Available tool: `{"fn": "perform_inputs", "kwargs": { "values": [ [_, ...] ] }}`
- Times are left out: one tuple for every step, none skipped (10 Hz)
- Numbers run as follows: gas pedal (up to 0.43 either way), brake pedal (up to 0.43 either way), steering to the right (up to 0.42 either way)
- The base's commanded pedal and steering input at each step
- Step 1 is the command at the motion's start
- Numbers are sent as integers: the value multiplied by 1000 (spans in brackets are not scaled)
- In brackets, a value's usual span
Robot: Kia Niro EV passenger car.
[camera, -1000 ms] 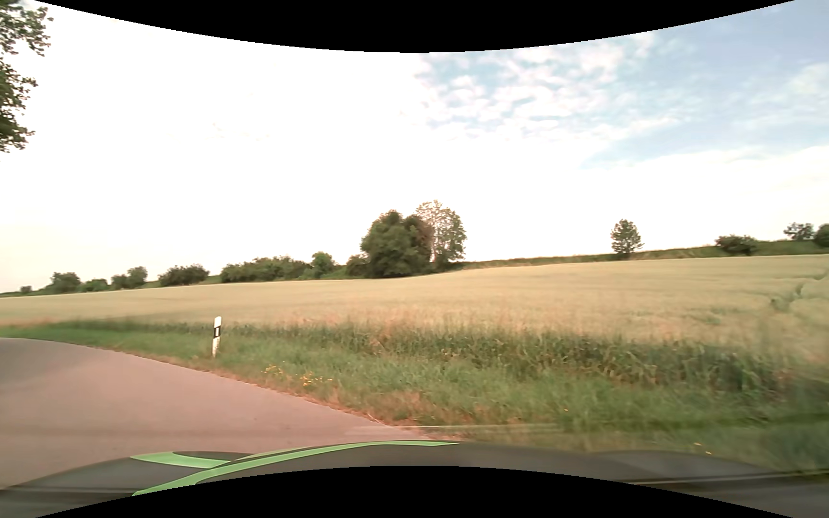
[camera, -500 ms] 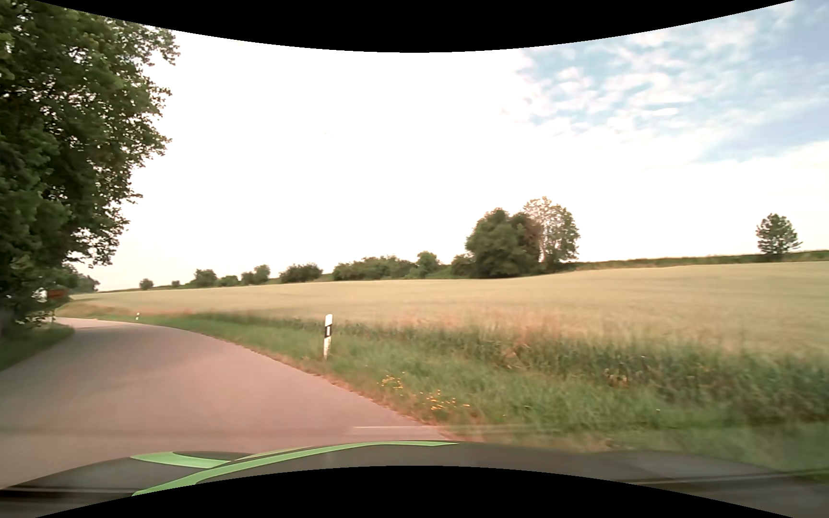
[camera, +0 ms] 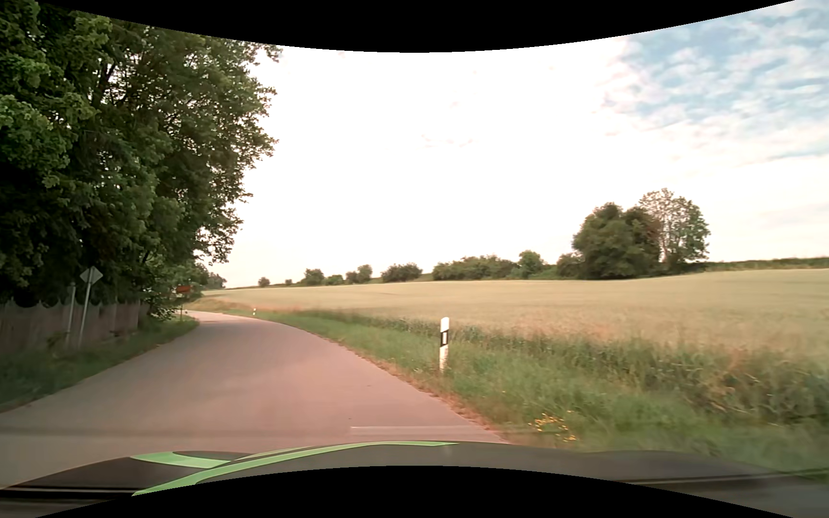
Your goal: Follow the waypoints while adhering to traffic rules and regulations
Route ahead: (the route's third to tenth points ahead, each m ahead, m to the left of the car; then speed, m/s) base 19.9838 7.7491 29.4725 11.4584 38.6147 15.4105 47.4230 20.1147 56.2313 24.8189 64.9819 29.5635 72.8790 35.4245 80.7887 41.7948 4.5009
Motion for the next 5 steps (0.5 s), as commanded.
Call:
{"fn": "perform_inputs", "kwargs": {
  "values": [
    [350,0,-368],
    [350,0,-329],
    [350,0,-290],
    [350,0,-245],
    [358,0,-209]
  ]
}}
